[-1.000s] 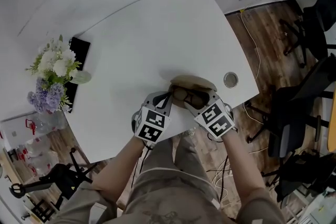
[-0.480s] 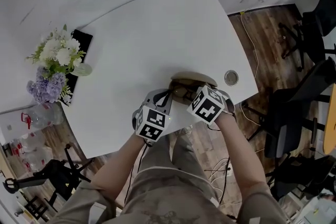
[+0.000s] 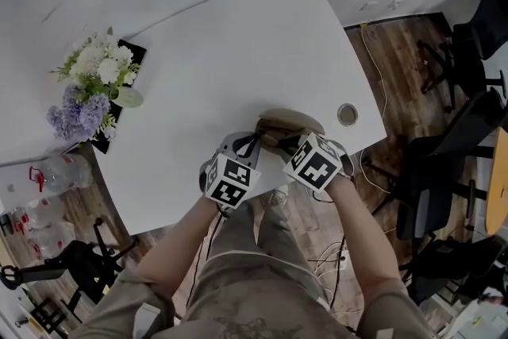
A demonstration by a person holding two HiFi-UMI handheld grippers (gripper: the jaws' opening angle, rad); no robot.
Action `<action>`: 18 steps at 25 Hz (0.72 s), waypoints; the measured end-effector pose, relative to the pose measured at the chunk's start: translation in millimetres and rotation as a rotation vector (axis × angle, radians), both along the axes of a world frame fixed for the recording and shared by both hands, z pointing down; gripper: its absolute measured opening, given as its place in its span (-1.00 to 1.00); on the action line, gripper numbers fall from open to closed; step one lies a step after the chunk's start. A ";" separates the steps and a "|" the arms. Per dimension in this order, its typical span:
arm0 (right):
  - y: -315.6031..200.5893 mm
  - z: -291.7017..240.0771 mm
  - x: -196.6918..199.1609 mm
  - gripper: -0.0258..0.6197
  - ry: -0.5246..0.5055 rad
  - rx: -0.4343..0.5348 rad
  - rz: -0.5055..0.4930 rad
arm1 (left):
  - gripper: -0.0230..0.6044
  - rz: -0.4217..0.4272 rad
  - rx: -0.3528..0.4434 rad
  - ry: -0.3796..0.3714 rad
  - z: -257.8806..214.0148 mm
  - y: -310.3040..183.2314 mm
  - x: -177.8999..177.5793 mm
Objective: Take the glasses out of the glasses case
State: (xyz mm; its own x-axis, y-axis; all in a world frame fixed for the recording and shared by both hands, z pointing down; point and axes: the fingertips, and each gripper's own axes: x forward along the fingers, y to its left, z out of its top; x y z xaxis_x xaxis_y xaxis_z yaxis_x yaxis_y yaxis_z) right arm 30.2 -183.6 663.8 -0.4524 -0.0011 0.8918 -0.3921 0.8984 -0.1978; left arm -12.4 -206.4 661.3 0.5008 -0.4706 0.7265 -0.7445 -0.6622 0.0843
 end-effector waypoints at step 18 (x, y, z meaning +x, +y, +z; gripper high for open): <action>-30.9 -196.0 6.7 -0.74 -0.388 0.332 0.253 | -0.86 -0.051 0.212 0.064 -130.6 -22.1 -22.0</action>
